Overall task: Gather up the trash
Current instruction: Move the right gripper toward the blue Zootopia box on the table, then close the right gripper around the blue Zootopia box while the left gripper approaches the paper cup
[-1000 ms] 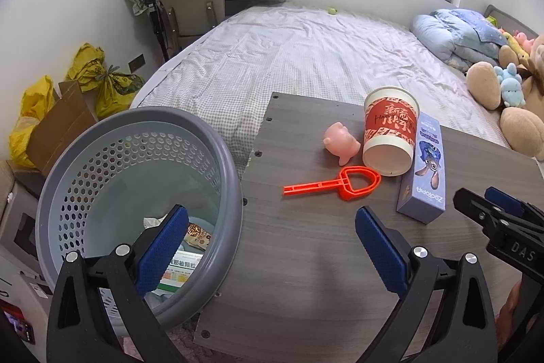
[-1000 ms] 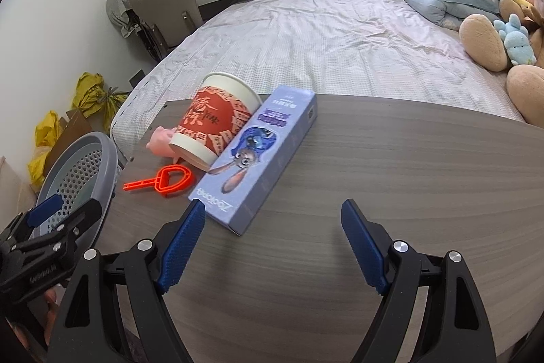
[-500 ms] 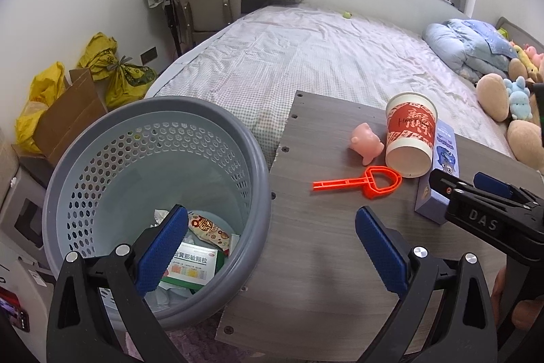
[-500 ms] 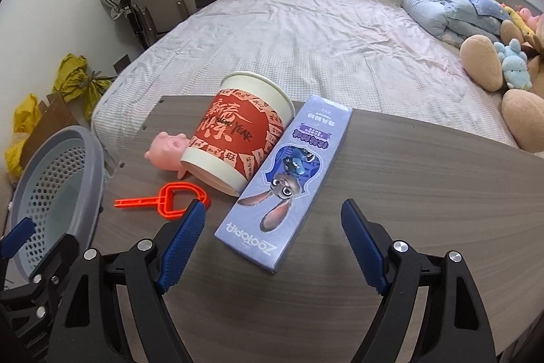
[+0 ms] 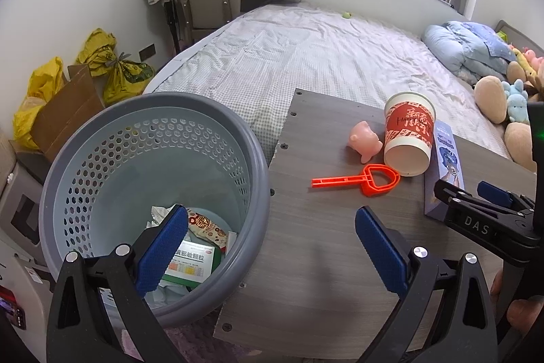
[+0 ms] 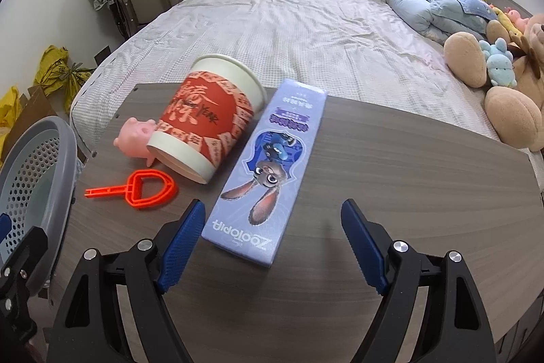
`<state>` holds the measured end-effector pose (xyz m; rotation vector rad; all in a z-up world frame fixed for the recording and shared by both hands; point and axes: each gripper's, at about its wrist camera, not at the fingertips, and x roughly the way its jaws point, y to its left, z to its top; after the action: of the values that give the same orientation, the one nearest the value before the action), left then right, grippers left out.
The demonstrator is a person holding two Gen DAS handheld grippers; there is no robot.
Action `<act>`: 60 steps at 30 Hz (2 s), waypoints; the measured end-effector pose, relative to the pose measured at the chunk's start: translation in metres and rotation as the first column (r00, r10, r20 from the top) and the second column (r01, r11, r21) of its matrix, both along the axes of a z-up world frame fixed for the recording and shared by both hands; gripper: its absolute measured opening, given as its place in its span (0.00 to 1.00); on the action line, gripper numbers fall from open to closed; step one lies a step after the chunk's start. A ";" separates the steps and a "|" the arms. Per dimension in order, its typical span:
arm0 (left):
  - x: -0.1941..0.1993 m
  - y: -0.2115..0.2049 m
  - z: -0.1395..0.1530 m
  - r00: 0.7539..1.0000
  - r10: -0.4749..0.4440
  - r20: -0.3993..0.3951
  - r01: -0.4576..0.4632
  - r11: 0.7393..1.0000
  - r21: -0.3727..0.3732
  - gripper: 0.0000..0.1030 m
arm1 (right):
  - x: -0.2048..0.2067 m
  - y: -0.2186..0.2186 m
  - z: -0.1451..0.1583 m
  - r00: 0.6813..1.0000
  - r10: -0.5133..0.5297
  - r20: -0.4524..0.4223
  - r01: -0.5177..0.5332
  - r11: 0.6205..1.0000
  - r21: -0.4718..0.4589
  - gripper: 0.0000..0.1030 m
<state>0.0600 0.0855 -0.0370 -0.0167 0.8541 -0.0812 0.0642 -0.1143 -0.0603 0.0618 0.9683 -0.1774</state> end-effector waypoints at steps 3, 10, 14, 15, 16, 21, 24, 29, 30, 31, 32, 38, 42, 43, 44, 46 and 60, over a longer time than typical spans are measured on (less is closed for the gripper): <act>-0.001 -0.003 0.000 1.000 -0.006 0.000 0.006 1.000 0.002 0.94 | -0.008 -0.013 0.000 1.000 -0.021 0.000 0.021 1.000 -0.003 0.76; 0.000 -0.012 0.000 1.000 -0.024 0.001 0.024 1.000 0.002 0.94 | -0.025 -0.049 -0.002 0.997 -0.082 -0.006 0.082 0.997 -0.006 0.76; 0.002 -0.020 -0.002 0.999 -0.045 -0.004 0.045 0.999 0.004 0.94 | -0.033 -0.067 -0.001 0.998 -0.066 0.016 0.065 0.996 0.068 0.76; 0.003 -0.023 -0.002 0.999 -0.052 -0.005 0.052 0.999 0.006 0.94 | -0.034 -0.071 0.001 0.998 -0.058 0.027 0.055 0.994 0.096 0.76; 0.003 -0.026 -0.002 0.998 -0.055 -0.006 0.055 0.998 0.008 0.94 | -0.034 -0.073 0.002 0.998 -0.051 0.033 0.047 0.993 0.111 0.76; 0.007 -0.038 0.000 0.997 -0.073 0.001 0.072 0.997 0.019 0.94 | -0.018 -0.075 0.004 0.999 0.013 0.042 -0.020 0.986 0.163 0.76; 0.011 -0.045 0.002 0.997 -0.082 0.006 0.082 0.996 0.024 0.94 | -0.006 -0.072 0.004 0.998 0.028 0.048 -0.035 0.987 0.154 0.76; 0.017 -0.054 0.002 0.996 -0.086 0.003 0.086 0.996 0.034 0.94 | 0.015 -0.072 -0.004 0.998 0.052 0.022 -0.055 0.989 0.139 0.76; 0.018 -0.055 0.001 0.996 -0.087 0.001 0.087 0.996 0.036 0.94 | 0.018 -0.072 -0.005 0.998 0.055 0.019 -0.057 0.989 0.139 0.76; 0.018 -0.055 0.000 0.996 -0.087 0.000 0.087 0.995 0.037 0.94 | 0.021 -0.072 -0.007 0.998 0.058 0.017 -0.060 0.989 0.138 0.76; 0.018 -0.057 -0.001 0.996 -0.088 -0.003 0.088 0.995 0.039 0.94 | 0.023 -0.072 -0.008 0.998 0.062 0.016 -0.064 0.989 0.137 0.75; 0.023 -0.063 -0.004 0.995 -0.096 -0.020 0.097 0.994 0.046 0.94 | 0.030 -0.068 -0.013 0.996 0.087 0.010 -0.088 0.986 0.143 0.61; 0.024 -0.068 -0.004 0.994 -0.107 -0.020 0.108 0.993 0.054 0.94 | 0.031 -0.064 -0.015 0.995 0.102 0.008 -0.102 0.985 0.136 0.44; 0.025 -0.070 -0.004 0.994 -0.111 -0.020 0.112 0.992 0.055 0.94 | 0.031 -0.065 -0.015 0.995 0.103 0.010 -0.103 0.985 0.138 0.44; 0.026 -0.071 -0.004 0.993 -0.114 -0.021 0.115 0.992 0.055 0.94 | 0.029 -0.065 -0.015 0.994 0.104 0.014 -0.105 0.984 0.144 0.44; 0.029 -0.076 -0.003 0.992 -0.124 -0.021 0.125 0.991 0.050 0.94 | 0.026 -0.068 -0.013 0.995 0.097 0.029 -0.101 0.984 0.150 0.43; 0.066 -0.124 0.003 0.979 -0.204 -0.011 0.204 0.978 0.044 0.94 | -0.026 -0.106 0.002 0.996 0.014 0.087 -0.036 0.967 0.252 0.43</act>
<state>0.1261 -0.0385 -0.0335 0.1131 0.8623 -0.2546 0.0382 -0.2206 -0.0582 0.2897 0.9029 -0.0266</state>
